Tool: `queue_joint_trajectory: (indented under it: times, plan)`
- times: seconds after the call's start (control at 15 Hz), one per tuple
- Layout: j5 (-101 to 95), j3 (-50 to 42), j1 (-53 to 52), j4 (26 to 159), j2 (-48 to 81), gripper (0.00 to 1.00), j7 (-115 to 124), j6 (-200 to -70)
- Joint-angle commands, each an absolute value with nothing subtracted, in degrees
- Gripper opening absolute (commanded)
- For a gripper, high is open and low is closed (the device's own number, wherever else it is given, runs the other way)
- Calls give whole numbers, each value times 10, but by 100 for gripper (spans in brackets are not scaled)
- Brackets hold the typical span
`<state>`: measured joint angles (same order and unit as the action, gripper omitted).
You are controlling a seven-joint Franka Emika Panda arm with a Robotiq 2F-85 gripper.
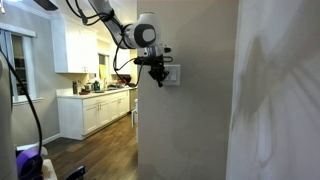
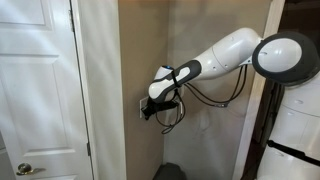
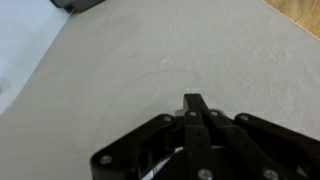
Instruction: Turn off the left light switch
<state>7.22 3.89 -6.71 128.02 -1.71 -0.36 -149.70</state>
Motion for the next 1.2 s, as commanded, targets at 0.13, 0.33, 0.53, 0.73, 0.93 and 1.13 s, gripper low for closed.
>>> queue_joint_trajectory:
  times: [0.13, 0.33, 0.53, 0.73, 0.93, 1.13]
  plan:
    - [20, 43, -58, 1286, -43, 0, 21, -1507]
    - [1, 45, -58, 1286, -49, 0, 29, -1514]
    - [-26, 47, -56, 1283, -46, 0, 54, -1534]
    - [-57, 50, -56, 1276, -37, 0, 83, -1553]
    - [-77, 51, -55, 1275, -35, 0, 101, -1556]
    - [-75, 51, -57, 1277, -33, 0, 103, -1564]
